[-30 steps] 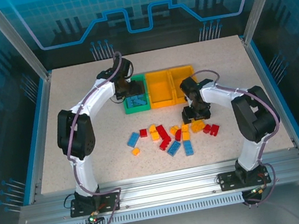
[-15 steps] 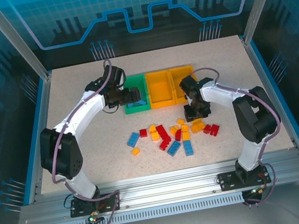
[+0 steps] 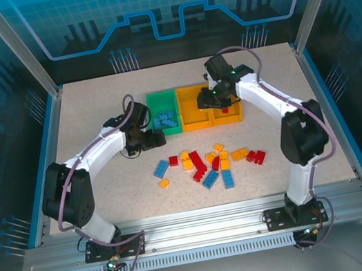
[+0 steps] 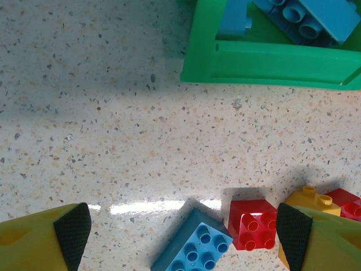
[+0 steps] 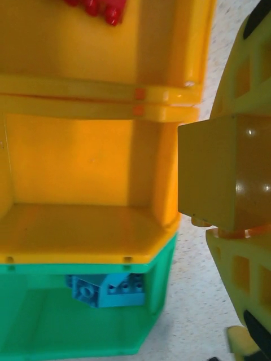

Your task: Sort the legos into containers by color

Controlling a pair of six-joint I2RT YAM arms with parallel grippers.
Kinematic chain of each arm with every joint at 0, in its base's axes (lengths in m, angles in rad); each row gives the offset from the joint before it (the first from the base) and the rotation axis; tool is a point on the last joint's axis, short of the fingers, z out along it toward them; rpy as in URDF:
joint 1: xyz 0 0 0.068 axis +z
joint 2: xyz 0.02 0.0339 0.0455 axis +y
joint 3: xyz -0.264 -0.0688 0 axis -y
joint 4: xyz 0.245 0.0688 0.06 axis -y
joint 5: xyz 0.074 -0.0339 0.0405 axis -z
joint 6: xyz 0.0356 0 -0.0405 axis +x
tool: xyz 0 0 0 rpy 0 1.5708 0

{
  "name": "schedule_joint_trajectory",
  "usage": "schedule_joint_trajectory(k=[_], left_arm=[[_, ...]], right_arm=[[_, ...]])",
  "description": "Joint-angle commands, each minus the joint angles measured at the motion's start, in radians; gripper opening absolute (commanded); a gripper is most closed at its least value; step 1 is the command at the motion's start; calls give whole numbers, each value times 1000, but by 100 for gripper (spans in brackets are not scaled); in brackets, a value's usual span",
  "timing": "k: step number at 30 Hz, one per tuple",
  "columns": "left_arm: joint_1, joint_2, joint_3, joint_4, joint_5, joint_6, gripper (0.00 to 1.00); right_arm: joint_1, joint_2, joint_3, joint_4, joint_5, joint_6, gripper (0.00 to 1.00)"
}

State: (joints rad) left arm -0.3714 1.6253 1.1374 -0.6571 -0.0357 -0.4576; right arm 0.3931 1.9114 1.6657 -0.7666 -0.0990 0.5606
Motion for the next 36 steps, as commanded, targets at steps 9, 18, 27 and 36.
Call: schedule_joint_trajectory(k=[9,18,27,36], left_arm=[[-73,-37,-75,-9,18,-90,89],[-135,-77,-190,51,30,-47,86],[-160,-19,-189,56,27,-14,77],[-176,35,-195,73,18,-6,74]], right_arm=[[19,241,283,-118,0,81,37],[27,336,379,-159,-30,76,59],[35,216,301,-108,-45,92,69],[-16,10,110,-85,29,72,73]])
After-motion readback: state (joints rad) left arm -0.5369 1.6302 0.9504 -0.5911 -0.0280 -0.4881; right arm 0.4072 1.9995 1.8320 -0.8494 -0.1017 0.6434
